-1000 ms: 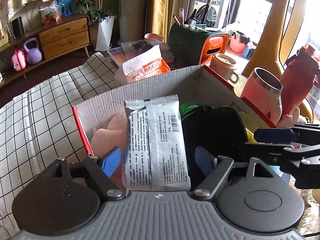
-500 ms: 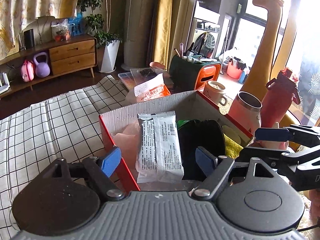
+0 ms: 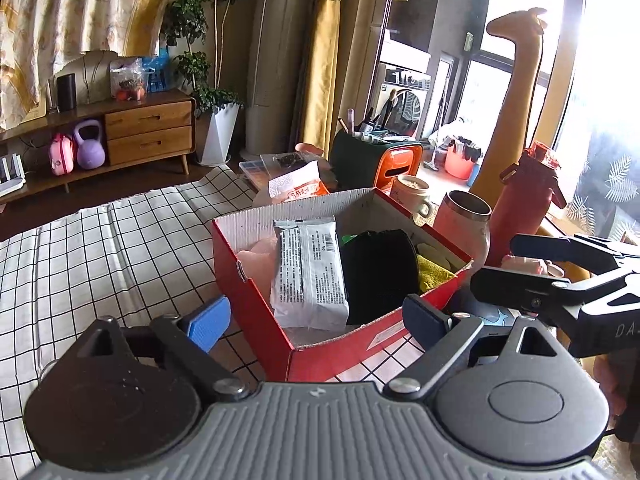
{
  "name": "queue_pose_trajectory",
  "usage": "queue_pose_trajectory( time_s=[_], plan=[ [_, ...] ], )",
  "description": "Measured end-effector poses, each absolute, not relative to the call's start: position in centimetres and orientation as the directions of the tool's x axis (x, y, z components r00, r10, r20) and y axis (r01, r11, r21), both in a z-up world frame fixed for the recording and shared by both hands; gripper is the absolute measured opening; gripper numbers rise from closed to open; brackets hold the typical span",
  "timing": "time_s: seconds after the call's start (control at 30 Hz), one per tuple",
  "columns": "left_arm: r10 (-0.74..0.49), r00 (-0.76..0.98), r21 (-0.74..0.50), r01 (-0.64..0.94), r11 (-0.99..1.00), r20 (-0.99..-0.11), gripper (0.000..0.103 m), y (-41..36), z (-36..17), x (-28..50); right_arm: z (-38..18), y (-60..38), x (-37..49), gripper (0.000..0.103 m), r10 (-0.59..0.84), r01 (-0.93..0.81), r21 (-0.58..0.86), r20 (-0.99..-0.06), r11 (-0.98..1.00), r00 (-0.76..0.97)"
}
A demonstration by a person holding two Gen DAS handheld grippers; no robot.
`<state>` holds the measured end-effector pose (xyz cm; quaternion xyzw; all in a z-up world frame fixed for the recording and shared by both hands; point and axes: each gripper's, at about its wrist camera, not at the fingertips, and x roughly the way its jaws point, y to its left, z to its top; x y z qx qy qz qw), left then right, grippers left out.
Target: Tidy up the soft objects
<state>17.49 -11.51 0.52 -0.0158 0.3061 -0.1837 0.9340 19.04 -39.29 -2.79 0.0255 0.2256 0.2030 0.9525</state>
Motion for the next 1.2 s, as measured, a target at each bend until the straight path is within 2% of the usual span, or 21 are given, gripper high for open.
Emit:
queue_pose_trajectory(
  time_s=[0.13, 0.23, 0.6, 1.2],
  plan=[
    [-0.368, 0.757, -0.177, 0.325, 0.929, -0.54, 0.103, -10.8, 0.8, 16.2, -2.5, -38.8, 17.8, 0.103, 0.372, -0.366, 0.094, -0.395, 0.926, 0.84],
    [-0.382, 0.765, -0.208, 0.32, 0.924, -0.519, 0.103, -10.1, 1.0, 15.4, -2.5, -38.6, 16.8, 0.103, 0.354, -0.356, 0.065, -0.369, 0.932, 0.859],
    [-0.363, 0.795, -0.2, 0.303, 0.932, -0.487, 0.103, -10.3, 1.7, 13.1, -2.3, -38.4, 14.4, 0.103, 0.317, -0.314, 0.063, -0.325, 0.947, 0.891],
    [-0.316, 0.822, -0.157, 0.274, 0.949, -0.474, 0.103, -11.0, 2.0, 11.5, -2.1, -39.0, 13.7, 0.103, 0.31, -0.301, 0.081, -0.325, 0.95, 0.893]
  ],
)
